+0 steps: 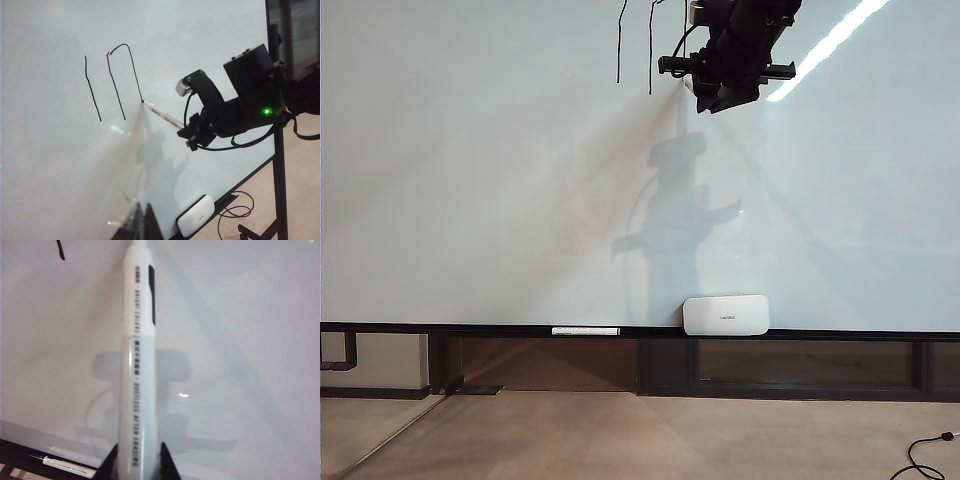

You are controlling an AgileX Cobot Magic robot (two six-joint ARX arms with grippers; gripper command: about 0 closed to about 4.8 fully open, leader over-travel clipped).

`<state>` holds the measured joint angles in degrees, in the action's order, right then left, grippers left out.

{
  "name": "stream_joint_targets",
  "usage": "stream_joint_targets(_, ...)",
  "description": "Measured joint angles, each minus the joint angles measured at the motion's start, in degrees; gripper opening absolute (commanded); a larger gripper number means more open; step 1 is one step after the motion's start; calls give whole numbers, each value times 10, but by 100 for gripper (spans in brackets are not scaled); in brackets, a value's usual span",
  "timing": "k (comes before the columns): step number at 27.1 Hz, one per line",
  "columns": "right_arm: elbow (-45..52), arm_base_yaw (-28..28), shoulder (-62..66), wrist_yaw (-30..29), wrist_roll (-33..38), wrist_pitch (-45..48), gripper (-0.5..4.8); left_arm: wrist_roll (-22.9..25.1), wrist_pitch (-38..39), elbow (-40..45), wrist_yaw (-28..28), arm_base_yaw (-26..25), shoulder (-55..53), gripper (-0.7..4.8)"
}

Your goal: Reach to the right to find the marker pen, pick it up, and write the number 10 on the whiteboard.

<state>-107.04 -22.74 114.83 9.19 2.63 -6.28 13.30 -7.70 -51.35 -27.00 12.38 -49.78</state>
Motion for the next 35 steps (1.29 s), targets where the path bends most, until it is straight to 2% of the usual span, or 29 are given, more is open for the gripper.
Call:
stream_joint_targets(21, 0, 0, 3, -7, 10, -14, -4, 0, 22, 0, -7, 0, 0, -6)
stream_joint_targets(35, 1, -70, 3, -14, -16, 6, -4, 0, 24, 0, -7, 0, 0, -6)
